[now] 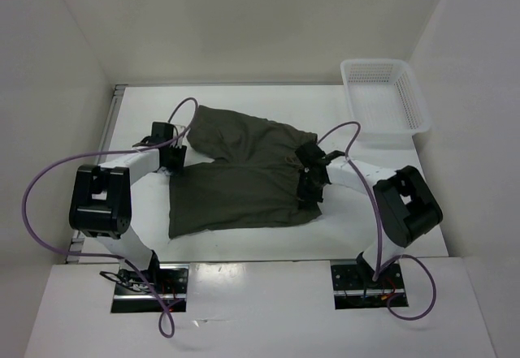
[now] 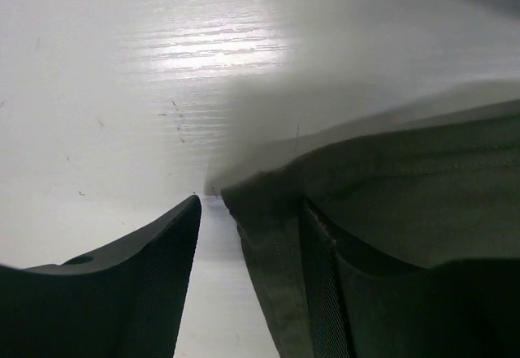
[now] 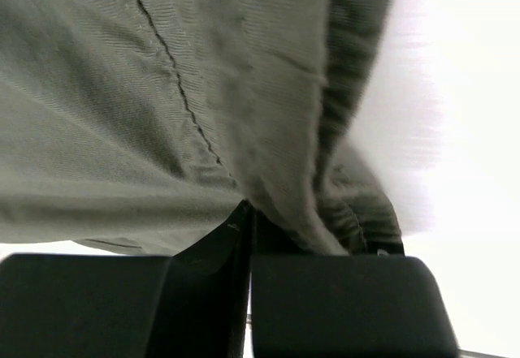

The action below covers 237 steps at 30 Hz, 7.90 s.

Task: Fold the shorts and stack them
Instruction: Fold the shorts

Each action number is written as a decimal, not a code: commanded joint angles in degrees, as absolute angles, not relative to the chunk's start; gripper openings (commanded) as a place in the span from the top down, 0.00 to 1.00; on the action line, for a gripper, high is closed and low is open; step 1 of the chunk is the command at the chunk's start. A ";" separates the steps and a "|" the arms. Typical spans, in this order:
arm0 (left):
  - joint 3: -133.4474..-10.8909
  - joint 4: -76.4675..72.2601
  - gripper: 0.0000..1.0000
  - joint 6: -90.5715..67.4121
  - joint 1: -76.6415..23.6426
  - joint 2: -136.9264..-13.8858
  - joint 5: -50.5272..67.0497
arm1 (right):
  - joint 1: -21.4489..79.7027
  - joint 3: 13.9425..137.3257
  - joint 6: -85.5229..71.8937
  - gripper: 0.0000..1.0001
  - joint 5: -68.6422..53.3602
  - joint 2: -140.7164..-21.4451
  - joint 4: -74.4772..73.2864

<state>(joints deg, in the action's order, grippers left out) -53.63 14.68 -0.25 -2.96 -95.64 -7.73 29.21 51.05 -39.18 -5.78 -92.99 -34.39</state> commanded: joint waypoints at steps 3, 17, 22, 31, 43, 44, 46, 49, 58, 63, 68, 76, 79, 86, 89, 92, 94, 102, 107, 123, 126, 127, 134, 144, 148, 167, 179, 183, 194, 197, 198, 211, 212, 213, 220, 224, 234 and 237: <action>-61.93 17.74 0.41 0.00 -1.49 -94.49 -4.50 | 27.33 56.66 -37.97 0.93 -0.62 -85.79 -36.29; -86.74 21.88 0.30 0.00 -0.97 -113.72 9.05 | 13.54 88.12 -26.82 0.52 -0.35 -106.68 -27.69; -89.90 20.30 0.30 0.00 -0.97 -118.73 10.11 | 13.54 96.58 -24.52 0.48 1.57 -117.93 -30.84; -91.84 20.56 0.46 0.00 -2.11 -124.45 9.58 | 12.48 100.81 -24.00 0.43 2.11 -125.94 -32.43; -88.87 37.87 1.00 0.00 2.11 -112.52 3.18 | 10.11 96.68 -25.84 0.94 -3.34 -128.50 -30.77; -87.38 37.88 1.00 0.00 2.11 -111.98 1.86 | 10.11 96.68 -25.84 0.94 -4.21 -128.50 -30.15; -83.26 38.58 0.92 0.00 2.11 -111.45 0.10 | 10.11 96.68 -25.22 0.94 -5.71 -128.50 -30.15; -82.44 38.58 0.61 0.00 2.11 -111.45 1.83 | 10.11 97.21 -23.99 0.87 -7.02 -128.50 -29.62; -103.78 33.06 0.17 0.00 2.11 -116.36 2.55 | 10.11 98.62 -19.51 0.56 -6.07 -121.03 -29.54; -116.09 33.57 0.17 0.00 0.71 -128.11 4.31 | 10.11 100.28 -18.37 0.49 -3.87 -122.68 -30.58; -124.00 36.02 0.17 0.00 0.18 -138.23 5.36 | 9.59 101.69 -18.37 0.41 -3.87 -124.71 -31.11; -127.35 36.04 0.17 0.00 -0.35 -142.82 6.42 | 8.44 102.83 -17.31 0.35 -3.34 -125.24 -32.17; -128.06 37.44 0.19 0.00 -0.88 -143.44 7.64 | 8.44 102.83 -17.31 0.35 -3.34 -125.77 -33.39; -122.44 39.37 0.44 0.00 -1.41 -140.98 10.36 | 8.44 101.60 -16.79 0.35 -4.65 -125.16 -33.40; -121.91 39.90 0.59 0.00 -1.41 -140.98 11.51 | 8.44 101.60 -16.79 0.35 -7.11 -126.47 -33.40; -121.90 39.38 0.88 0.00 -1.41 -140.98 11.51 | 8.44 101.60 -17.31 0.39 -8.17 -127.70 -34.62; -121.90 39.37 0.98 0.00 -1.41 -140.36 11.51 | 8.44 100.99 -17.31 0.47 -8.17 -127.71 -35.16; -121.90 36.30 1.00 0.00 -1.41 -136.85 8.80 | 9.49 98.96 -17.84 0.79 -8.79 -128.76 -34.10; -123.92 31.56 1.00 0.00 -1.41 -133.86 3.44 | 9.49 106.32 -17.32 1.00 -8.26 -130.52 -35.59; -106.59 42.03 1.00 0.00 0.01 -103.13 4.23 | 9.93 76.93 -19.07 1.00 -16.26 -93.89 -22.41; -85.74 40.25 1.00 0.00 -1.22 -90.99 2.46 | 11.95 66.82 -20.21 1.00 -16.26 -85.21 -20.58; -82.21 40.25 1.00 0.00 -1.23 -89.05 2.46 | 12.91 62.10 -20.74 1.00 -16.26 -83.43 -19.70; -61.89 41.30 1.00 0.00 -2.37 -75.43 4.75 | 22.24 48.96 -25.31 1.00 -16.26 -73.66 -20.73; -51.77 43.24 0.97 0.00 -2.37 -68.21 2.64 | 24.52 50.08 -31.82 0.95 -10.11 -66.71 -31.98; -57.19 45.16 0.99 0.00 -1.76 -67.68 1.23 | 24.52 50.89 -35.50 1.00 -8.62 -65.48 -38.91; -47.53 46.69 0.57 0.00 -3.34 -63.72 0.53 | 27.60 58.18 -39.20 0.65 -7.65 -59.23 -52.41; -57.48 29.63 0.40 0.00 -5.62 -81.11 1.41 | 35.42 51.17 -42.36 0.85 -2.65 -85.69 -36.04; -57.48 24.10 0.40 0.00 -6.94 -88.92 1.93 | 35.42 50.01 -43.86 0.85 2.53 -86.82 -35.43; -67.57 19.69 0.43 0.00 -5.72 -108.61 -2.29 | 29.19 59.84 -39.91 0.88 9.40 -103.45 -30.86; -76.33 19.16 0.44 0.00 -3.96 -113.09 -2.29 | 25.32 66.43 -37.54 0.91 11.95 -106.25 -29.44; -78.64 19.16 0.44 0.00 -3.26 -114.16 -2.29 | 24.53 68.45 -36.66 0.91 11.95 -107.04 -28.75; -94.57 25.04 0.34 0.00 -1.06 -109.88 4.56 | 21.45 89.23 -28.29 0.62 6.06 -108.30 -25.32; -93.09 26.44 0.34 0.00 -1.05 -108.91 5.44 | 21.45 87.29 -29.17 0.60 5.54 -106.37 -24.62; -92.21 29.94 0.34 0.00 -1.05 -107.16 5.45 | 21.45 83.36 -31.01 0.59 5.54 -102.95 -24.00; -80.19 40.61 0.35 0.00 2.10 -102.22 13.52 | 18.73 71.20 -34.72 0.50 4.14 -95.02 -25.14; -75.60 41.22 0.35 0.00 4.04 -100.11 17.75 | 17.58 68.12 -34.72 0.44 2.64 -93.69 -23.21; -70.85 39.64 0.35 0.00 4.04 -99.58 21.45 | 15.03 66.27 -34.72 0.40 -1.49 -95.62 -21.71; -69.62 39.64 0.35 0.00 4.04 -99.06 20.92 | 15.03 65.66 -34.72 0.39 -2.02 -96.15 -21.71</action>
